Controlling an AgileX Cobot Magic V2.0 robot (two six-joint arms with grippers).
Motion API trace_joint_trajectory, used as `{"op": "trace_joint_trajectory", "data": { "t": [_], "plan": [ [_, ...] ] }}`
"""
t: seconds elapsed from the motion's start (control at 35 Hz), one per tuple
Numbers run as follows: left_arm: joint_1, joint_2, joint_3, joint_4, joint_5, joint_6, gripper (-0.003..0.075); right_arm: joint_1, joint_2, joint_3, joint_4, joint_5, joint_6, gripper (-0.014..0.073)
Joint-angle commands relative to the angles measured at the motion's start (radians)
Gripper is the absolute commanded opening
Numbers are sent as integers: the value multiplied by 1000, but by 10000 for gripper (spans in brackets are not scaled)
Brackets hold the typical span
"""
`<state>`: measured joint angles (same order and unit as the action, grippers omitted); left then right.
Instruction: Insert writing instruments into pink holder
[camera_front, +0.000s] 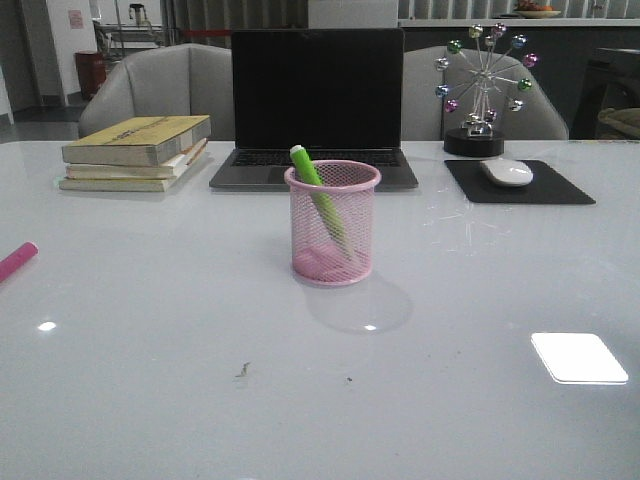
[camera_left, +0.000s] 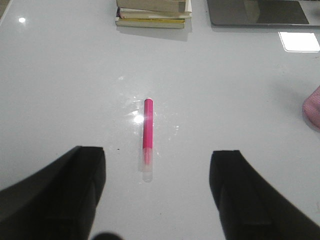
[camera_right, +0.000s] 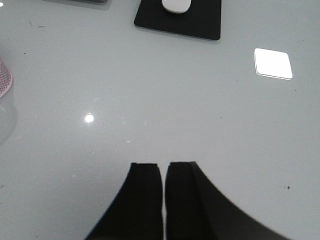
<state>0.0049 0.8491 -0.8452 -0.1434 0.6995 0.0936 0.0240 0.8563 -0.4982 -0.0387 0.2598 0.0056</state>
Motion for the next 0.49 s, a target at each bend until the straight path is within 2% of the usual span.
{"op": "trace_joint_trajectory", "data": {
  "t": [0.0,0.2,0.46],
  "plan": [
    [0,-11,-34,-10,-71,-4,499,-6,-11,-27,-7,-67,3,197],
    [0,-11,-34,-8,-101,-4,499,-6,-11,-27,-7,-67,3,197],
    [0,-11,-34,-14,-55,-4,499,-6,-11,-27,-7,-67,3,197]
  ]
}}
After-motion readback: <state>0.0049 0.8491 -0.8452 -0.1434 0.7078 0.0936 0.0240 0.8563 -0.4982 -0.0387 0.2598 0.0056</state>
